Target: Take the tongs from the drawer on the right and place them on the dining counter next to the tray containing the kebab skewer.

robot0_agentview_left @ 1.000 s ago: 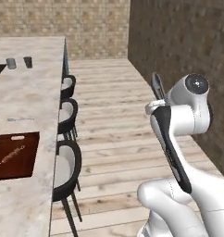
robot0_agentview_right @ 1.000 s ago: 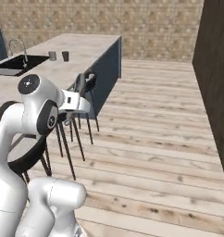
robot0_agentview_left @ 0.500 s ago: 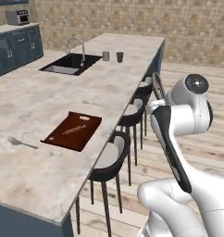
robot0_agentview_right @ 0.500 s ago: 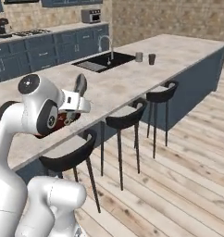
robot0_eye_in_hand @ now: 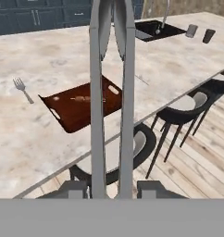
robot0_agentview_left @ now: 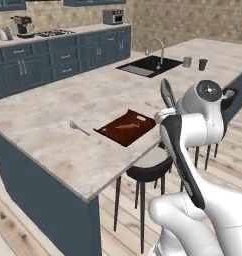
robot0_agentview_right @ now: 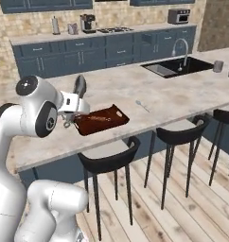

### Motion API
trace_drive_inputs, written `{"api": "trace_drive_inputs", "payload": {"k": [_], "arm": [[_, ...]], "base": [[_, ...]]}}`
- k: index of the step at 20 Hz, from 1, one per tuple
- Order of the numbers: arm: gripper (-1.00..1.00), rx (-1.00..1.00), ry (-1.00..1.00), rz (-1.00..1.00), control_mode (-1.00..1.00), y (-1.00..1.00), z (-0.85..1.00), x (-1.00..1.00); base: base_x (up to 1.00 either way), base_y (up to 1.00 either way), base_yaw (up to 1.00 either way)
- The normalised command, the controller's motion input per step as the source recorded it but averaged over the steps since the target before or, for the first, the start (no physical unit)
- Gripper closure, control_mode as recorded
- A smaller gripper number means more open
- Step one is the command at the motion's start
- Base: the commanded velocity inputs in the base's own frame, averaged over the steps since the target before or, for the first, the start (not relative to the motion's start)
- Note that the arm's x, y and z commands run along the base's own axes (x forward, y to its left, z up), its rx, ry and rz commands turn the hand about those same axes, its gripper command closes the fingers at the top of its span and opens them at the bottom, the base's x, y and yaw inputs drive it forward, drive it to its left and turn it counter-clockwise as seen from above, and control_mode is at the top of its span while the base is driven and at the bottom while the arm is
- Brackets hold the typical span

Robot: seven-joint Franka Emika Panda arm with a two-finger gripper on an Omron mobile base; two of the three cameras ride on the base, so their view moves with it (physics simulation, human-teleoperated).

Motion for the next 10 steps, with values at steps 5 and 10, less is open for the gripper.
{"api": "trace_drive_inputs", "payload": {"k": [5, 10], "arm": [[1.0, 0.0, 0.0, 0.0, 1.0, 0.0, 0.0, 0.0], [1.0, 0.0, 0.0, 0.0, 1.0, 0.0, 0.0, 0.0]], "base": [[-0.26, -0.33, 0.46], [-0.19, -0.36, 0.38]]}}
